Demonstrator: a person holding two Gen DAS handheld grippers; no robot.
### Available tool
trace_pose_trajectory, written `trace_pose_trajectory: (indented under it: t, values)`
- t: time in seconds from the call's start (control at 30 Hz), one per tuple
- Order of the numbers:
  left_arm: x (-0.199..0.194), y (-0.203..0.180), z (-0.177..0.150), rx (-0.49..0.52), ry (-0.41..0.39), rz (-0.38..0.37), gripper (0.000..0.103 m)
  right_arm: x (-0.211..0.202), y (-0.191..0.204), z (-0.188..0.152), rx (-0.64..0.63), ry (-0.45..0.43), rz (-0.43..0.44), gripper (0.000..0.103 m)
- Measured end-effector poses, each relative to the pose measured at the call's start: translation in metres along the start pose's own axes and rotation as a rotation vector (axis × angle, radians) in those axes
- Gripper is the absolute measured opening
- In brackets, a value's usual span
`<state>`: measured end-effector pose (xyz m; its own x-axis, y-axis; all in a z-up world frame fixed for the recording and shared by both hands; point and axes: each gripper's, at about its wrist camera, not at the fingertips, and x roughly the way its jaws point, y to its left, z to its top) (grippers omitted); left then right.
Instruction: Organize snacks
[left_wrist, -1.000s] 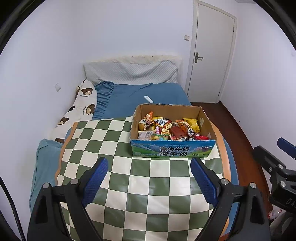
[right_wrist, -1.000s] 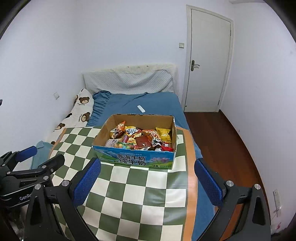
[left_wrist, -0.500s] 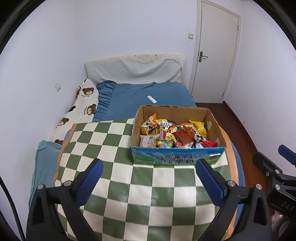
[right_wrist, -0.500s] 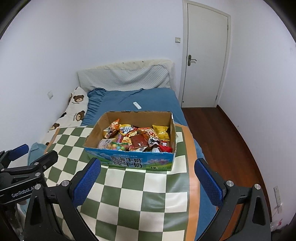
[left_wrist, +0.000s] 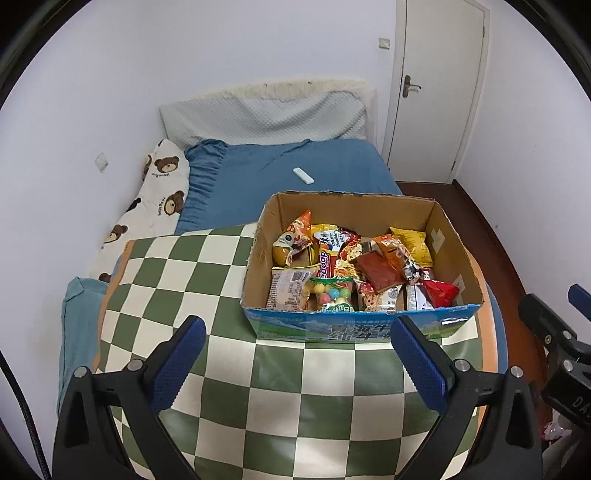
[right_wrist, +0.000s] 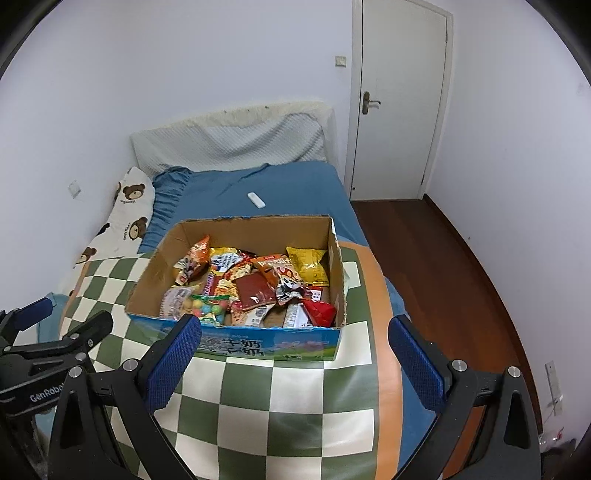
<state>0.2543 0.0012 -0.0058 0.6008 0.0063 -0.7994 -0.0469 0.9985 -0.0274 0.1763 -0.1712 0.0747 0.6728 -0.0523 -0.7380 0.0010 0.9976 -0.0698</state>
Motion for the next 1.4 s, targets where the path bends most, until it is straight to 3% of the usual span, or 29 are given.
trace_pose_trajectory:
  t: [0.4,1.4]
  values:
    - [0.030,-0.006,0.010,0.013,0.040,0.004,0.103,0.036,-0.001,0.000,0.001,0.050,-0.020,0.103]
    - [0.025,-0.012,0.009,0.030,0.029,-0.009,0.103,0.032,-0.007,-0.003,0.023,0.057,-0.023,0.103]
